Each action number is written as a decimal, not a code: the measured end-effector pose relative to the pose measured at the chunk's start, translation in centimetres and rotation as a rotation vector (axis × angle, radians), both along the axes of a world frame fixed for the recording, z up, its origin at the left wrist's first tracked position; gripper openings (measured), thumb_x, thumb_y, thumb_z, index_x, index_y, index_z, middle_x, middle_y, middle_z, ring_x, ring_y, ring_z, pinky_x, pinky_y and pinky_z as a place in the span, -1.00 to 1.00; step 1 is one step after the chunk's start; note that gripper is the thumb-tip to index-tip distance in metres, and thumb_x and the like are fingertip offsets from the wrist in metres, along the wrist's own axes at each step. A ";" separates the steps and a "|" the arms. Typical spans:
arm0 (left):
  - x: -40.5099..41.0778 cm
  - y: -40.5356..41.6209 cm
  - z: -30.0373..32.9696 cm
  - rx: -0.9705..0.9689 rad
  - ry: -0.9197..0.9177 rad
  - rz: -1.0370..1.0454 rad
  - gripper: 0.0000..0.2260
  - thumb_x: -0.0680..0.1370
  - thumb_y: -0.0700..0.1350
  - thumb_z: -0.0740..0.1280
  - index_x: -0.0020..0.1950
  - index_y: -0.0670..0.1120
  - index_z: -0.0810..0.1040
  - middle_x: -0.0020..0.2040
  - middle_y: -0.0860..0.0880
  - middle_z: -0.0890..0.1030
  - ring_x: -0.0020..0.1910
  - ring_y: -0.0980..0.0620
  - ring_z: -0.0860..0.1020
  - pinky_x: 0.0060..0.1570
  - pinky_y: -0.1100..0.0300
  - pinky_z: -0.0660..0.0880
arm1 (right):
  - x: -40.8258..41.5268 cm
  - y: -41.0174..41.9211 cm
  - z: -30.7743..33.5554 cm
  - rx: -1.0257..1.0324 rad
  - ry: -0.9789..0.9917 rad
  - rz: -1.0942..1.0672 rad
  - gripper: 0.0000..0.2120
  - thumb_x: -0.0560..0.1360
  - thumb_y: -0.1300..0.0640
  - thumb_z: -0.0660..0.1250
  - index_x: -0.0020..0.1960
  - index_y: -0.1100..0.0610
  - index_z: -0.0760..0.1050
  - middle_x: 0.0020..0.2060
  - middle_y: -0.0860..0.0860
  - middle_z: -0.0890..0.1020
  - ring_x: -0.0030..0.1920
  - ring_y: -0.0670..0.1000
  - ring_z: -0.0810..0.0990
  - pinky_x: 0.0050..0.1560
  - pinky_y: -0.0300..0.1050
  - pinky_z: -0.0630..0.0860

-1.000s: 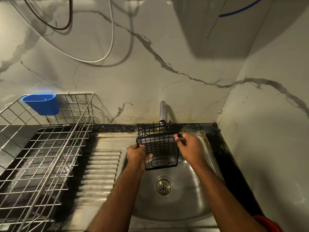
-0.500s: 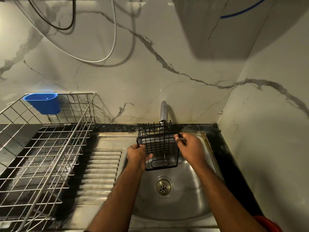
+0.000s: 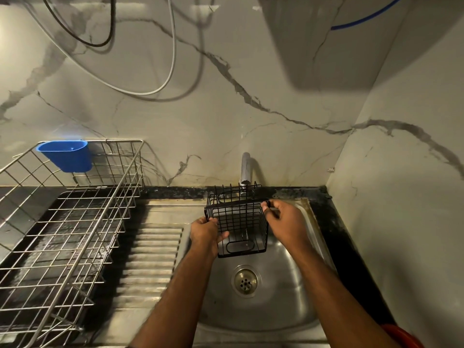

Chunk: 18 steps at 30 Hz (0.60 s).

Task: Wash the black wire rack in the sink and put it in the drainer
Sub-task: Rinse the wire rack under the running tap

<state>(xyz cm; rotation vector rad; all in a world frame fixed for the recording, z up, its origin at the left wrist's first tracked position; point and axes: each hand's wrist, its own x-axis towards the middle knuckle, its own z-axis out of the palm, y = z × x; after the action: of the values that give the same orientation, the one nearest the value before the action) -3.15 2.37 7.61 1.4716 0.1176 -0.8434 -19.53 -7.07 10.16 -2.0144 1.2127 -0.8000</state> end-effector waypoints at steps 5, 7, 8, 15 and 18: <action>0.2 0.2 0.2 -0.002 0.005 -0.008 -0.88 0.67 -0.32 0.24 0.01 -0.13 0.45 -0.02 -0.08 0.50 -0.12 0.03 0.54 -0.27 0.05 0.68 | 0.2 0.1 0.0 -0.014 0.016 0.003 -0.73 0.60 -0.03 0.33 0.20 0.09 0.61 -0.12 -0.04 0.68 -0.17 -0.16 0.62 -0.25 -0.34 0.50; 0.3 0.4 0.3 -0.009 0.001 -0.016 -0.92 0.67 -0.32 0.24 0.09 -0.16 0.46 -0.01 -0.08 0.50 -0.12 0.03 0.54 -0.25 0.05 0.67 | 0.3 0.1 0.0 -0.007 0.008 0.007 -0.74 0.60 -0.02 0.33 0.20 0.08 0.61 -0.13 -0.05 0.68 -0.16 -0.15 0.63 -0.21 -0.29 0.54; 0.3 0.4 0.3 -0.011 0.000 -0.018 -0.91 0.68 -0.32 0.23 0.11 -0.16 0.45 -0.02 -0.08 0.50 -0.12 0.02 0.53 -0.23 0.05 0.67 | 0.3 0.1 -0.1 -0.002 0.003 0.010 -0.74 0.60 -0.02 0.33 0.19 0.08 0.61 -0.13 -0.05 0.68 -0.15 -0.14 0.63 -0.19 -0.27 0.56; 0.5 0.9 0.4 -0.013 -0.004 -0.042 -0.83 0.68 -0.34 0.21 -0.07 -0.13 0.44 -0.05 -0.09 0.50 -0.13 0.03 0.53 -0.30 0.09 0.66 | 0.7 0.0 -0.7 0.004 -0.011 0.023 -0.75 0.60 -0.02 0.33 0.18 0.09 0.61 -0.14 -0.04 0.68 -0.15 -0.12 0.64 -0.16 -0.19 0.62; 0.7 0.9 0.3 -0.005 -0.008 -0.047 -0.80 0.68 -0.35 0.20 -0.09 -0.12 0.43 -0.02 -0.10 0.51 -0.13 0.06 0.54 -0.37 0.11 0.65 | 0.8 -0.2 -0.8 0.003 -0.021 0.018 -0.70 0.60 -0.06 0.32 0.22 0.09 0.60 -0.07 -0.02 0.69 -0.08 -0.09 0.65 -0.07 -0.11 0.64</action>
<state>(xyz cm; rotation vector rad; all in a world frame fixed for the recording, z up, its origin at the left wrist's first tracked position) -2.43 3.29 7.92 1.4779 0.0757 -0.8754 -18.71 -7.25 9.37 -2.0068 1.1813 -0.8085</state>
